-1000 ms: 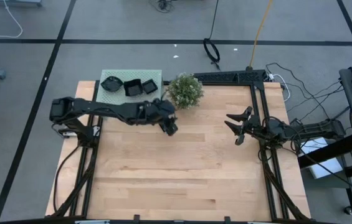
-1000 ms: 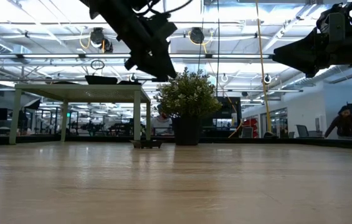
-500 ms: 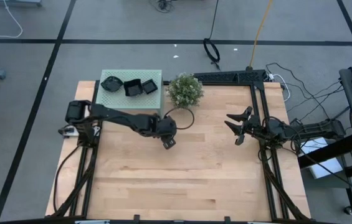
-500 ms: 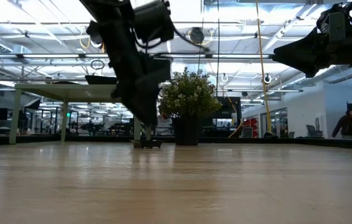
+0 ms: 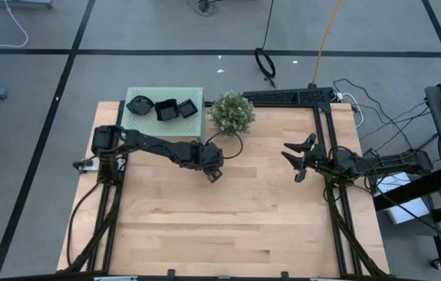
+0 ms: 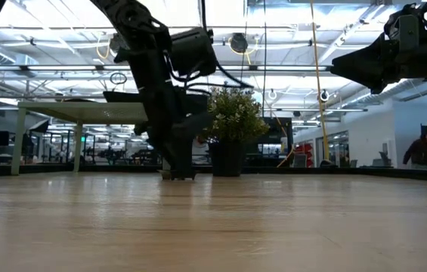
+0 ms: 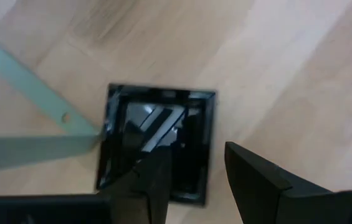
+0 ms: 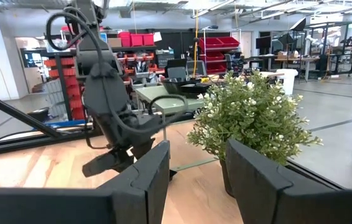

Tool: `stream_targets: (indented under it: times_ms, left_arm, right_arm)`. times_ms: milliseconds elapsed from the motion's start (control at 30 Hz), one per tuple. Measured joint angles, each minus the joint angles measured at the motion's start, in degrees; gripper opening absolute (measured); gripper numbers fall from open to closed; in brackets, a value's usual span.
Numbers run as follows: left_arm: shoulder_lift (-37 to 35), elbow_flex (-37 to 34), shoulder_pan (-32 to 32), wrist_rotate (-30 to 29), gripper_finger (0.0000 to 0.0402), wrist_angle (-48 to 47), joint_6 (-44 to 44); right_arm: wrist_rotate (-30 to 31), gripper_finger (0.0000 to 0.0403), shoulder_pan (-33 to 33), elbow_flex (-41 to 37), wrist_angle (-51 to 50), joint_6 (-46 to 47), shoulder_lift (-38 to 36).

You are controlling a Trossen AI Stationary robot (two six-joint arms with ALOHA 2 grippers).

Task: Pick & Place Mini shaped plates
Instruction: Stack the square plate on top of the square plate on the shelf

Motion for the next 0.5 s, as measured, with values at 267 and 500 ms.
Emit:
stream_targets:
  times_ms: [267, 500]
  left_arm:
    - [2.81, 0.10, 1.37, -0.98, 0.0154, 2.19, 0.15]
    - [3.40, 0.12, 1.39, 0.07, 0.0154, 2.89, -1.52]
  right_arm:
    - [0.01, 0.0144, 0.00, 0.00, -0.25, -0.01, 0.24]
    - [0.01, 0.0144, -0.01, 0.01, -0.34, 0.00, 0.73]
